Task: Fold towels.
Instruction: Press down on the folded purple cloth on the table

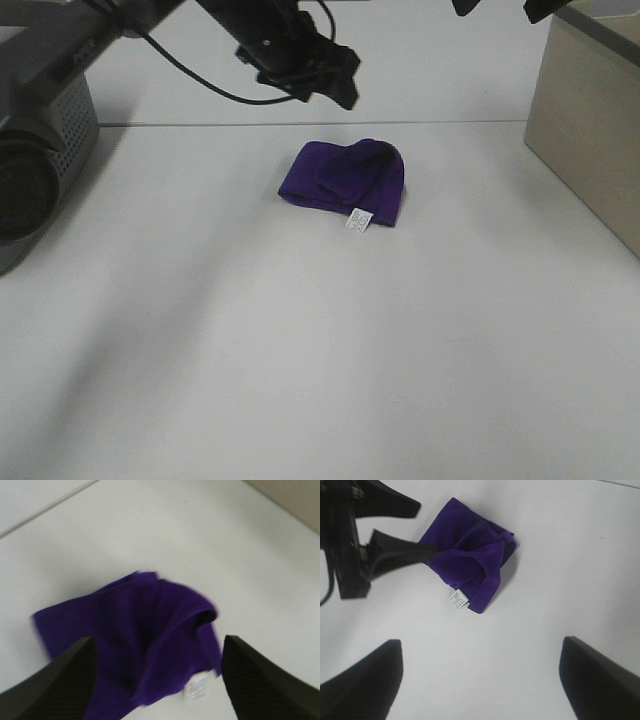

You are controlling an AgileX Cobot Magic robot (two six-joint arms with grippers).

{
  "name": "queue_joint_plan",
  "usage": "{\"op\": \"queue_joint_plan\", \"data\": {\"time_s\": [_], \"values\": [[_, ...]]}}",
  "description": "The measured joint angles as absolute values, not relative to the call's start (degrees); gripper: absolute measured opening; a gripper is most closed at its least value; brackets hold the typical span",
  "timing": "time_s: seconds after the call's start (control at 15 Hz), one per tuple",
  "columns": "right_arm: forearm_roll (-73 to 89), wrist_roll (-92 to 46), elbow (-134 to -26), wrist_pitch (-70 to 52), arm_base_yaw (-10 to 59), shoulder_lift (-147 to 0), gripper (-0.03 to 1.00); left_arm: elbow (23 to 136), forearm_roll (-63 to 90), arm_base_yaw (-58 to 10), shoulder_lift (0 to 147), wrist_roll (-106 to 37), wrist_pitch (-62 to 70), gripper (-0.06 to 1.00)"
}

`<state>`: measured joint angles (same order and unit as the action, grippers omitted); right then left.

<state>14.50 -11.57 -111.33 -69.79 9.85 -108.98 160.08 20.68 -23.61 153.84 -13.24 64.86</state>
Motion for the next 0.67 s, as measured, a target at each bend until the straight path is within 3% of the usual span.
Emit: {"op": "queue_joint_plan", "data": {"time_s": [0.2, 0.4, 0.67], "values": [[17.25, -14.04, -111.33, -69.79, 9.85, -110.18, 0.82, 161.34, 10.43, -17.36, 151.55, -6.59, 69.16, 0.65], [29.74, -22.57, -111.33, -68.93, 9.85, -115.05, 0.82, 161.69, 9.97, -11.92, 149.77, -3.32, 69.39, 0.65], [45.09, -33.98, -111.84, -58.73, 11.34, -124.10, 0.82, 161.69, 9.63, -6.36, 148.40, -3.15, 69.50, 0.65]]}}
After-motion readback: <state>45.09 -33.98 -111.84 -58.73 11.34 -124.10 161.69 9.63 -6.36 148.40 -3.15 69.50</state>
